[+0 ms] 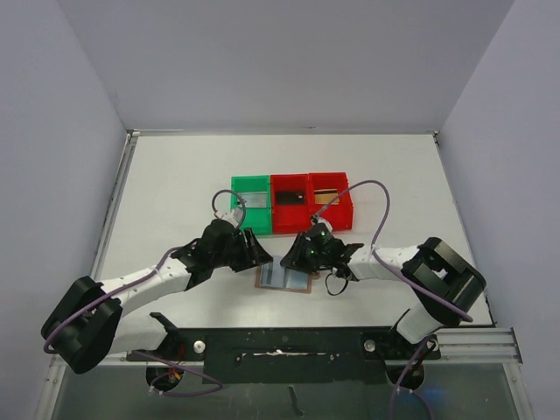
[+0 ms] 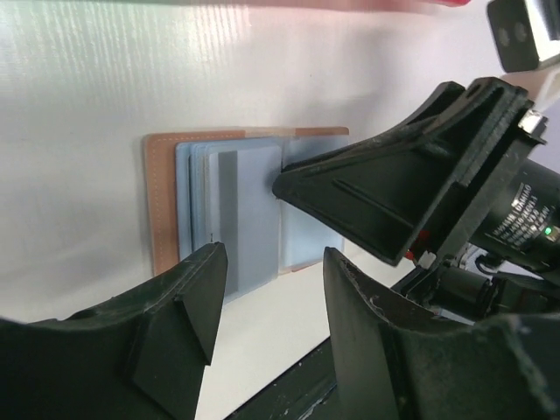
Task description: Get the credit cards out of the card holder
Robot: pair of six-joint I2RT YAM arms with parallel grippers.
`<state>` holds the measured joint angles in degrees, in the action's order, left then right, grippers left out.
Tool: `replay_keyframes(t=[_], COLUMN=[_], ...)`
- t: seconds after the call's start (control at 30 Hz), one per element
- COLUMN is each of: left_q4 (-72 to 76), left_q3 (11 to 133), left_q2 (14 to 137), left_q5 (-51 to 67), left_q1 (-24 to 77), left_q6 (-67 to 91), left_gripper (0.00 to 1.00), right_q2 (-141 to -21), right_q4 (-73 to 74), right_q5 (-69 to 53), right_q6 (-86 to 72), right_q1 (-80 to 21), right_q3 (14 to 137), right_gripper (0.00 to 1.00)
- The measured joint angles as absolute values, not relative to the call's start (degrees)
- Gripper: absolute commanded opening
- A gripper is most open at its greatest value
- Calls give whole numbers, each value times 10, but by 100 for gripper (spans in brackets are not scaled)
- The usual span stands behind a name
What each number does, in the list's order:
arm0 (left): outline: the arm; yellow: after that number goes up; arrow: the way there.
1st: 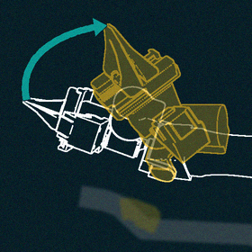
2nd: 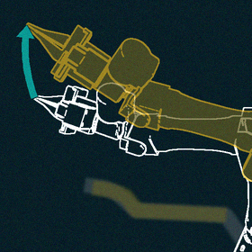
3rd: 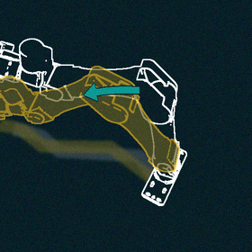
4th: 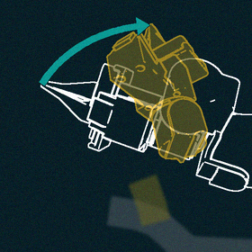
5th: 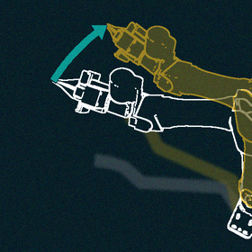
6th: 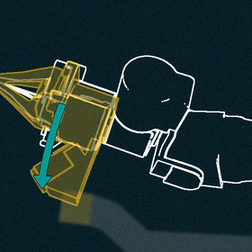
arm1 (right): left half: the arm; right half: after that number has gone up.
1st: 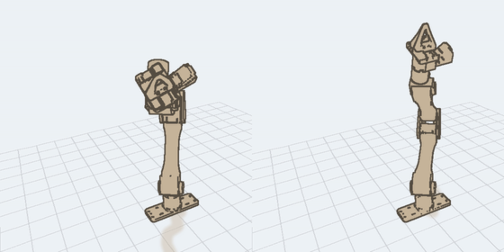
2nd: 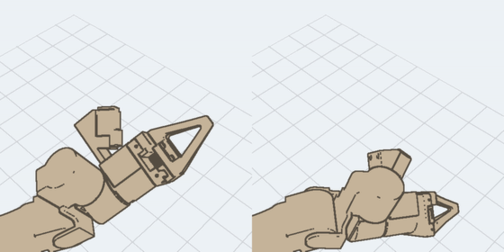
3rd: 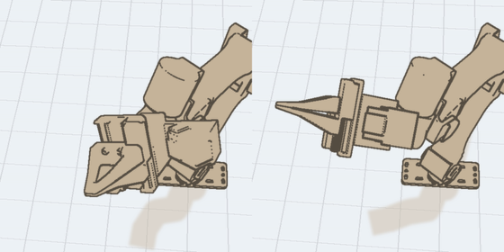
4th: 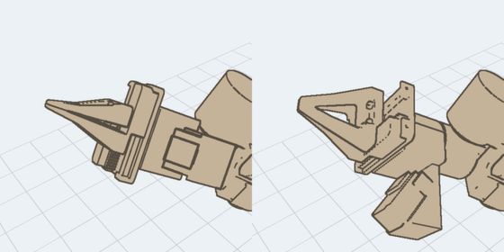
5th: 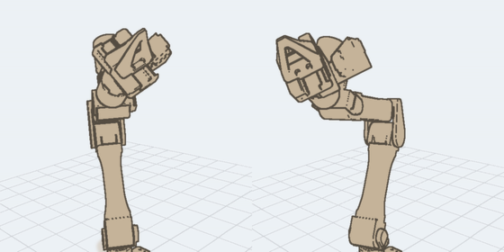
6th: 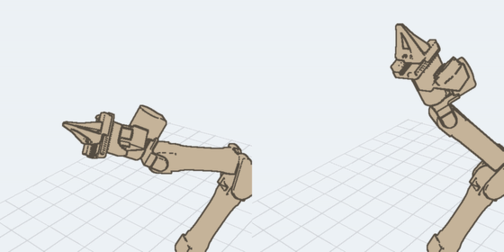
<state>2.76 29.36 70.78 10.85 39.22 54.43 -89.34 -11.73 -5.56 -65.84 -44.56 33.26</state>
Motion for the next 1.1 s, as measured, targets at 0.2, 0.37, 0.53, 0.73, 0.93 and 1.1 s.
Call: replay_keyframes(t=[0.2, 0.37, 0.53, 0.73, 0.93, 1.1], left_q4=[1, -22, -30, -33, -31, -18], left_q3=[294, 294, 294, 294, 294, 294], left_q2=[691, 670, 662, 662, 674, 694], left_q5=[77, 56, 47, 47, 54, 77], left_q1=[392, 392, 392, 392, 392, 393], left_q6=[545, 545, 545, 545, 543, 542], left_gripper=[46, 46, 45, 45, 45, 45], right_q2=[-912, -940, -966, -973, -947, -919], right_q4=[12, 77, 141, 153, 72, -58], right_q5=[0, 41, 74, 88, 40, -33], right_q6=[-608, -598, -589, -587, -599, -629], right_q1=[-484, -507, -523, -526, -497, -454], right_q3=[435, 481, 531, 538, 472, 380], right_gripper=[33, 30, 29, 7, 2, 2])
